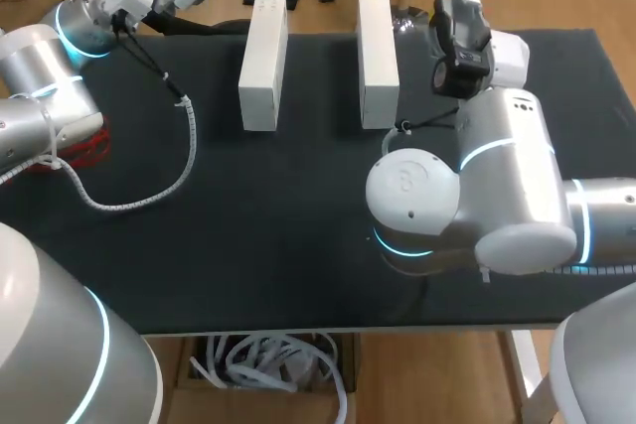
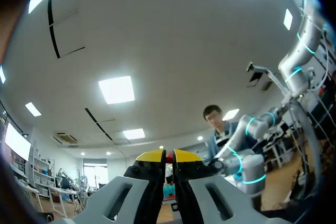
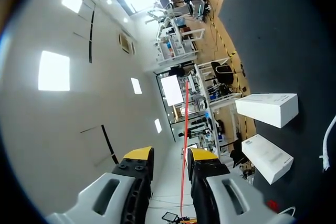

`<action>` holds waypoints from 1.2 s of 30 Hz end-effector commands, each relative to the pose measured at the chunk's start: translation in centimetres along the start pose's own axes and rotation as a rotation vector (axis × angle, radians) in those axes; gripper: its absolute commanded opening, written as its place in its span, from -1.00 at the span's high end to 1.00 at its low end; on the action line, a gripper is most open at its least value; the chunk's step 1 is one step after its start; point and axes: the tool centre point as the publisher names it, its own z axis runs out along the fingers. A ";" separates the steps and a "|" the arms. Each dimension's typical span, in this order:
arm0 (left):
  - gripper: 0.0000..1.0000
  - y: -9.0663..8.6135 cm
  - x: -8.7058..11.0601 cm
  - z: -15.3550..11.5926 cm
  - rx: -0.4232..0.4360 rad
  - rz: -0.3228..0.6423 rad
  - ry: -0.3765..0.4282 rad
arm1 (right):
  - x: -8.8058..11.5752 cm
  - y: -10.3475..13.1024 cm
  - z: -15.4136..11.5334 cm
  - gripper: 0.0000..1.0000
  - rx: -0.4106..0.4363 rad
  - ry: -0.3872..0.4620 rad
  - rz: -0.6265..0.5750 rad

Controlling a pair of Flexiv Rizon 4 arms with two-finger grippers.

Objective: Grab the tape and strap the tape.

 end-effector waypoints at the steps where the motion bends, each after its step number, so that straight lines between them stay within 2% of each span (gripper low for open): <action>1: 1.00 0.1 -0.1 -0.1 0.002 0.001 0.003 | 0.2 -0.2 0.0 0.62 -0.009 -0.006 -0.003; 3: 1.00 0.1 -0.1 -0.1 0.002 0.001 0.003 | 0.2 -0.2 0.0 0.79 -0.011 -0.008 -0.003; 4: 1.00 0.1 -0.1 -0.1 0.002 0.001 0.003 | 0.2 -0.2 0.0 1.00 -0.011 -0.009 -0.003; 24: 1.00 0.1 -0.1 -0.1 0.002 0.001 0.003 | 0.0 -0.3 0.0 1.00 0.010 -0.030 -0.001; 28: 1.00 -0.2 -0.4 0.2 -0.255 -0.202 0.006 | 0.0 -0.3 0.0 1.00 0.010 -0.030 -0.001; 31: 1.00 -0.5 -0.5 0.7 -0.417 -0.288 -0.019 | 0.0 -0.3 0.0 1.00 0.010 -0.030 -0.001; 36: 1.00 -0.8 0.0 1.0 -0.685 -0.349 -0.060 | 0.0 -0.3 0.0 1.00 0.010 -0.030 -0.001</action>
